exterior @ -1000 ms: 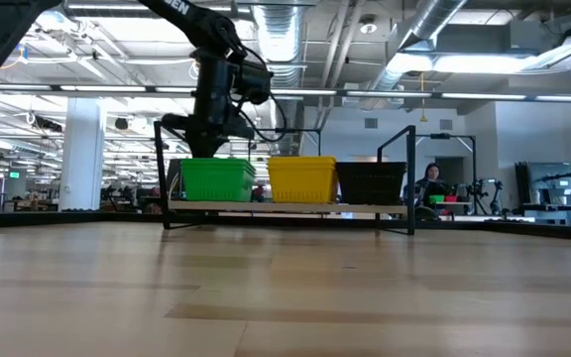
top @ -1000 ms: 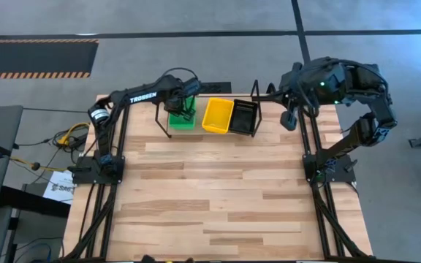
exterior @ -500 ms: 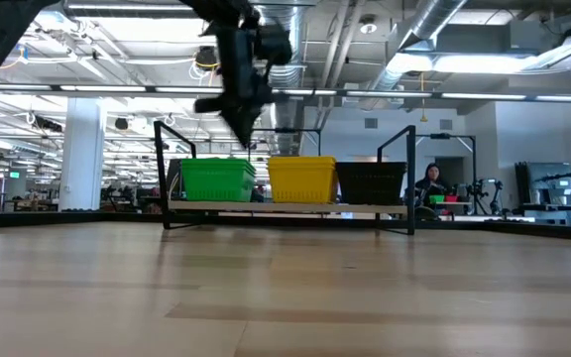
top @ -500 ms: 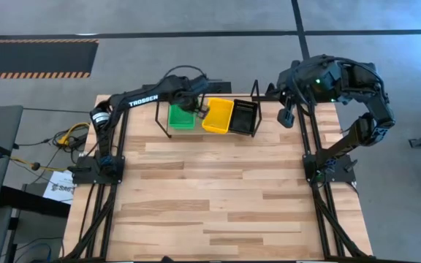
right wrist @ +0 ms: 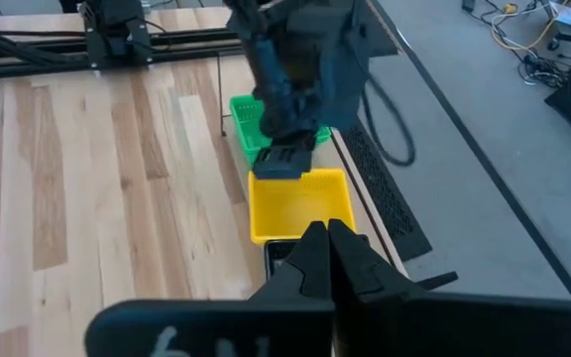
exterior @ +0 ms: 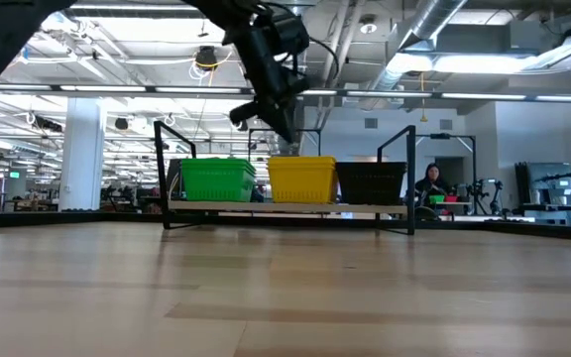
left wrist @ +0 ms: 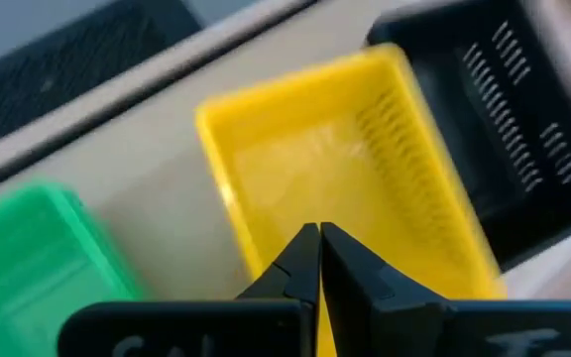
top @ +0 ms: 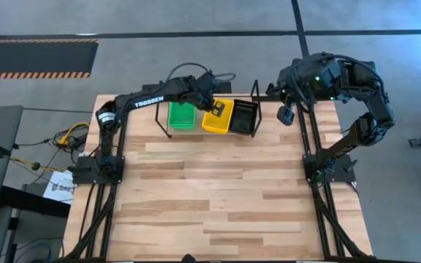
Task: Stack baskets on shelf by color
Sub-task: Adjust the stacked colored bins on the shelf
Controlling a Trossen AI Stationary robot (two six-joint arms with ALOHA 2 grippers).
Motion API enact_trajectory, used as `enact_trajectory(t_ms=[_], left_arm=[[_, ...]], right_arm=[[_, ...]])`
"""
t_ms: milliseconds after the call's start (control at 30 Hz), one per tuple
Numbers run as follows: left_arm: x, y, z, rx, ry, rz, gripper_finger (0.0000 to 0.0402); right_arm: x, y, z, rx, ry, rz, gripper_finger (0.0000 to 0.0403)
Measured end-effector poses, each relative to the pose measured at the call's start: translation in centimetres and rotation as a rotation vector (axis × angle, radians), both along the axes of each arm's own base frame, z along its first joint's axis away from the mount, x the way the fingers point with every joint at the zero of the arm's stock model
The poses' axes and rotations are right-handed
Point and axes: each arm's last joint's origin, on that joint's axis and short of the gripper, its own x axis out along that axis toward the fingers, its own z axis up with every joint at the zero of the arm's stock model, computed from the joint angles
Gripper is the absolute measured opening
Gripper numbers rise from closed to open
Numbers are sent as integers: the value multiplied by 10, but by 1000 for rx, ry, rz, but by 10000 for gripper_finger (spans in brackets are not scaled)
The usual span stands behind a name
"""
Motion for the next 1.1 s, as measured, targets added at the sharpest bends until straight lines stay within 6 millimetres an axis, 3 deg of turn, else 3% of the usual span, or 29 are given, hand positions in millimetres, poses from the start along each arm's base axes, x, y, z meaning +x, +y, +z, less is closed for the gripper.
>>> enact_trajectory(t_ms=[200, 467, 800, 1100], left_arm=[[18, -2, -18, 15, -14, -6, 0], [26, 5, -40, 2, 21, 17, 0], [8, 19, -42, 10, 125, 117, 0], [0, 18, -43, -10, 190, 145, 0]], right_arm=[[-1, 1, -2, 4, 22, 6, 1], [-1, 4, -2, 9, 29, 20, 1], [-4, 5, -4, 17, 48, 15, 1], [-5, 5, -5, 20, 66, 16, 1]])
